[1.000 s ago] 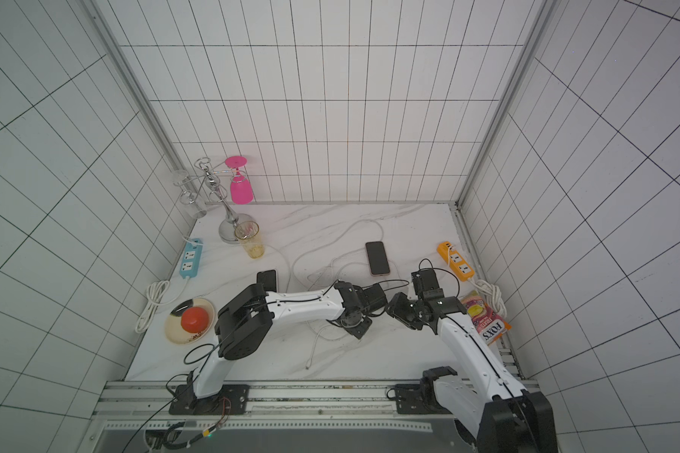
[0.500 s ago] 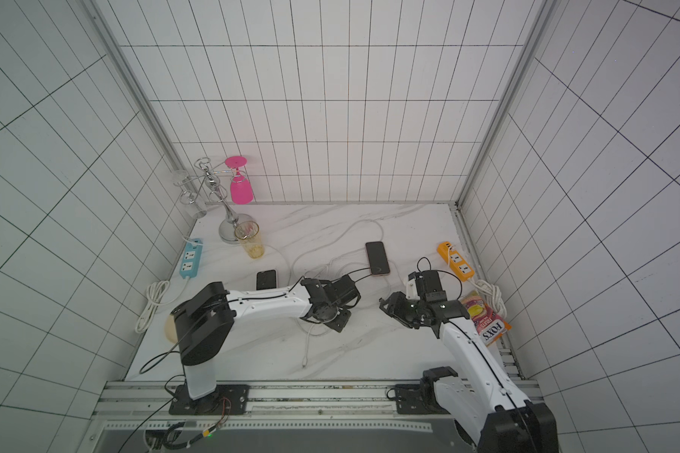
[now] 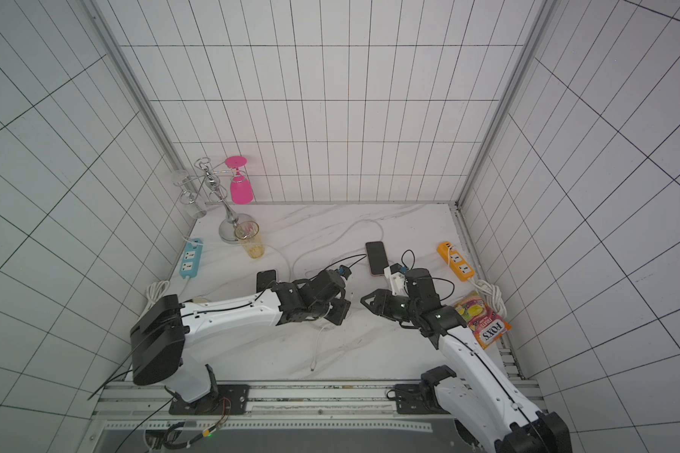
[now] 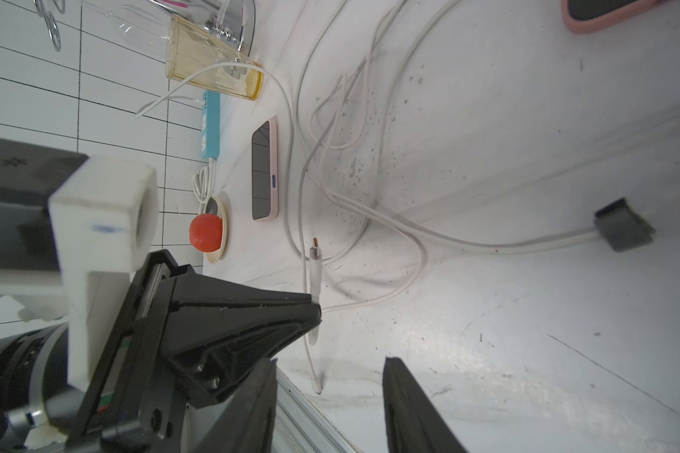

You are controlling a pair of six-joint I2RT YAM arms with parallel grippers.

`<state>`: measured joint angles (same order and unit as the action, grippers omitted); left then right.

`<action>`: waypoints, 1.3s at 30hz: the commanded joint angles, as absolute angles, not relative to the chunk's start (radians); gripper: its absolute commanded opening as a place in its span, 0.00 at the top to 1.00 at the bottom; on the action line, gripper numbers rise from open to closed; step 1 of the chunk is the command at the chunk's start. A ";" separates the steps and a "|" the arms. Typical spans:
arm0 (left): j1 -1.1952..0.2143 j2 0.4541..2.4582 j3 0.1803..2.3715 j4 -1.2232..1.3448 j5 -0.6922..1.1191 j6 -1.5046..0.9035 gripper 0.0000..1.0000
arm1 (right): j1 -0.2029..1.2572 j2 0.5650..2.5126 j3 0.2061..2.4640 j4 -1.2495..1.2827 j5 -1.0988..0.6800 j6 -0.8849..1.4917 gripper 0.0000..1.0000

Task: Plug the charging cable into the phone
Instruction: Pick up the charging cable from the center of the board.

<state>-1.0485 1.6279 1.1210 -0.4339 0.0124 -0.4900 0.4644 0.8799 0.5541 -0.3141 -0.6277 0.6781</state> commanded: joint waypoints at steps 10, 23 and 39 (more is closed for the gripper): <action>-1.052 1.553 1.062 -0.308 0.071 -0.504 1.00 | 0.532 0.968 0.582 -0.199 -0.583 0.706 0.57; -1.051 1.545 1.062 -0.295 0.073 -0.510 1.00 | 0.553 1.051 0.609 -0.139 -0.599 0.727 0.64; -1.055 1.511 1.069 -0.292 0.091 -0.523 0.69 | 0.577 1.000 0.647 -0.159 -0.613 0.692 1.00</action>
